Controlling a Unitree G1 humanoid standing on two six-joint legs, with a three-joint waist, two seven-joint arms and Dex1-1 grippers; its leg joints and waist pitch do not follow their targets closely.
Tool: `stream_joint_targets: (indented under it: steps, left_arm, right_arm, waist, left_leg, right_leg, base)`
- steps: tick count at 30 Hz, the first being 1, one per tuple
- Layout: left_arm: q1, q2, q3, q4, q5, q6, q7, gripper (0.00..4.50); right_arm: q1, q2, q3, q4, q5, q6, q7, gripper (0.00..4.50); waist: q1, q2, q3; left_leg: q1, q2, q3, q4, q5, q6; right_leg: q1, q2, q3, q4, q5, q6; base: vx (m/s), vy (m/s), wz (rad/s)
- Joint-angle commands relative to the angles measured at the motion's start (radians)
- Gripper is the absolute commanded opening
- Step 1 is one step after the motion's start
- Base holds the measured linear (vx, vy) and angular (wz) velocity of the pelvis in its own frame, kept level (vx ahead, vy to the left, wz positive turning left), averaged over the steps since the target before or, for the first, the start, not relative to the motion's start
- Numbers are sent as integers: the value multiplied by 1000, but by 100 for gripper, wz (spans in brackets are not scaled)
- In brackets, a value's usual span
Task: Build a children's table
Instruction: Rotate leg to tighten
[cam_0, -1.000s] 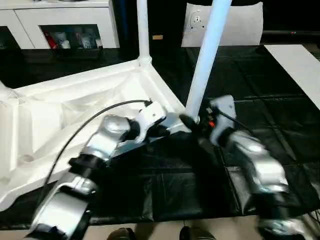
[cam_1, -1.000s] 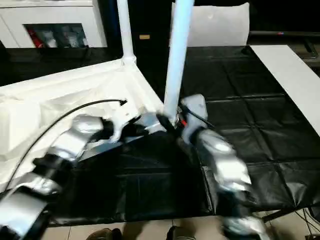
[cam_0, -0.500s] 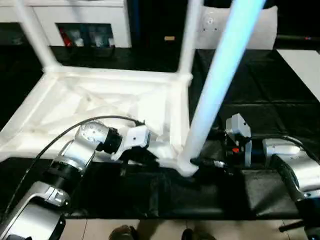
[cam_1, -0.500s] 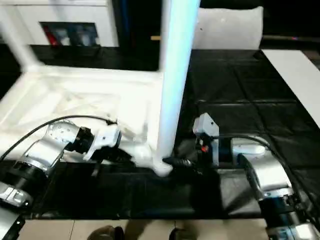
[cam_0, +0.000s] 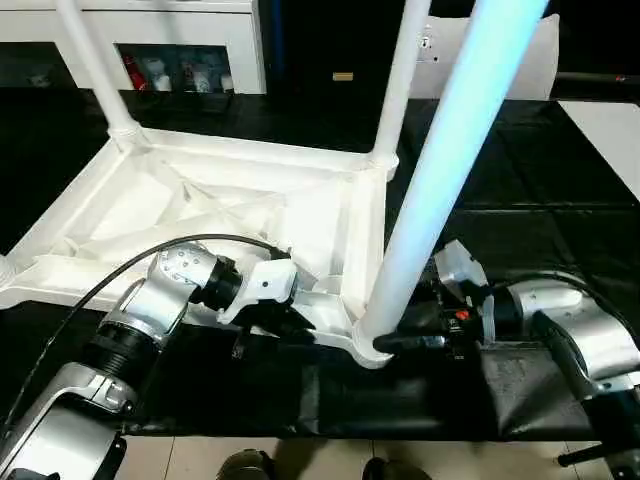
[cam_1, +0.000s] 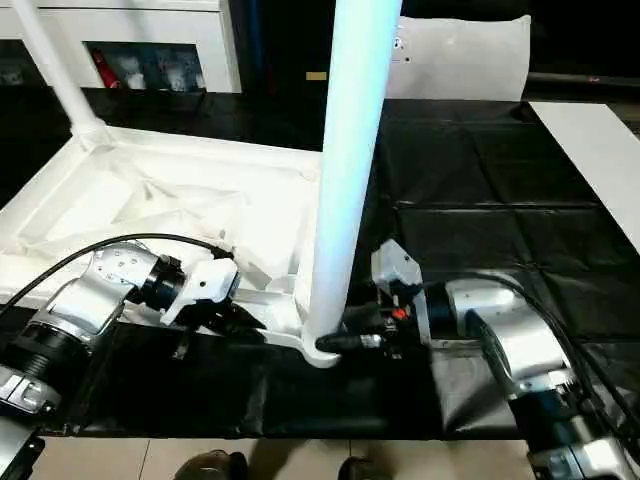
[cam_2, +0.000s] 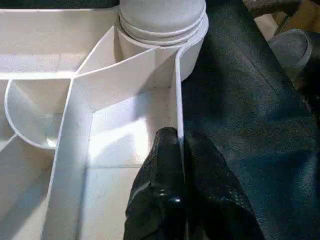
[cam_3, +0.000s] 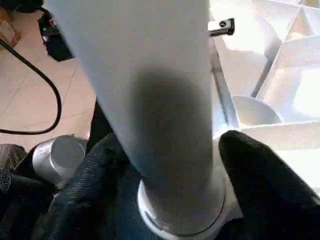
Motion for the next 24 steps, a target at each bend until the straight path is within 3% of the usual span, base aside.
stream_joint_targets:
  steps: [1, 6, 7, 10, 12, 14, 16, 17, 19, 20, 22, 23, 24]
  left_arm:
    - [-13, -1, -29, -30, -1, -27, -40, 0]
    - [-13, 1, -30, -26, 4, -27, -34, 0]
    - [-12, 0, -29, -26, 7, -21, -29, 0]
    - [-7, -4, -22, -27, 7, 12, -6, 0]
    - [-5, -11, -16, -27, 11, 41, 24, 0]
    - [-12, -31, -7, -14, 26, 83, 82, 0]
    - [-25, -78, 17, 1, 26, 161, 176, 0]
    - [-34, -117, 37, 5, 15, 211, 233, 0]
    - [-47, -160, 54, 10, 8, 255, 294, 0]
    - [-54, -176, 60, 15, 8, 269, 319, 0]
    - [-65, -203, 70, 24, 9, 293, 364, 0]
    - [-85, -248, 88, 45, 13, 331, 443, 0]
    - [-85, -249, 89, 45, 13, 332, 445, 0]
  right_arm:
    - [-10, -5, 12, 11, 8, 10, 18, 277]
    - [-14, -5, 23, 15, 9, 24, 23, 245]
    - [-11, -2, 23, 11, 14, 39, 19, 224]
    - [0, 15, 13, -14, 41, 94, -14, 215]
    - [10, 35, -1, -39, 67, 133, -53, 208]
    - [17, 66, -12, -66, 80, 187, -118, 208]
    - [18, 119, -10, -76, 40, 208, -224, 207]
    - [9, 177, -20, -65, 14, 223, -323, 207]
    - [-11, 254, -49, -42, -1, 256, -444, 207]
    - [-20, 284, -62, -32, -4, 272, -492, 207]
    - [-38, 330, -82, -15, -10, 299, -568, 207]
    - [-66, 402, -107, 13, -27, 335, -694, 206]
    - [-66, 404, -107, 14, -28, 335, -696, 206]
  waist:
    - [-5, -9, -70]
    - [-5, -11, -71]
    - [-6, -15, -72]
    - [-5, -11, -71]
    - [-6, -8, -68]
    - [-9, -11, -63]
    - [-13, -12, -59]
    - [-19, -3, -53]
    - [-29, -10, -53]
    - [-42, -11, -55]
    - [-51, -8, -55]
    - [-68, -7, -57]
    - [-68, -7, -57]
  left_leg:
    - [16, 59, -14, -58, -145, 85]
    - [16, 58, -14, -57, -144, 84]
    - [15, 58, -13, -57, -137, 87]
    - [15, 58, -13, -56, -126, 91]
    - [16, 58, -13, -57, -141, 85]
    - [17, 56, -15, -62, -184, 59]
    - [18, 55, -16, -65, -211, 42]
    - [23, 52, -22, -68, -255, 10]
    - [22, 47, -26, -71, -275, -8]
    - [13, 46, -32, -75, -272, -15]
    - [13, 47, -34, -76, -274, -16]
    - [11, 44, -30, -73, -271, -14]
    - [11, 44, -30, -73, -271, -14]
  right_leg:
    - [52, -68, 42, -59, -183, -252]
    - [53, -68, 42, -58, -185, -249]
    - [53, -67, 42, -57, -178, -250]
    - [52, -67, 42, -56, -165, -253]
    - [51, -67, 43, -59, -193, -249]
    - [48, -67, 44, -69, -284, -225]
    - [46, -68, 45, -75, -340, -207]
    - [41, -71, 45, -83, -442, -182]
    - [41, -71, 43, -90, -499, -154]
    - [47, -71, 39, -88, -502, -143]
    - [46, -69, 39, -88, -478, -144]
    - [44, -65, 40, -86, -428, -164]
    - [44, -65, 40, -86, -428, -164]
  base:
    - [0, 0, 0]
    - [0, 0, 0]
    - [0, 0, 0]
    - [0, 0, 0]
    - [0, 0, 0]
    - [0, 0, 0]
    - [0, 0, 0]
    - [0, 0, 0]
    - [0, 0, 0]
    - [0, 0, 0]
    - [0, 0, 0]
    - [0, 0, 0]
    - [0, 0, 0]
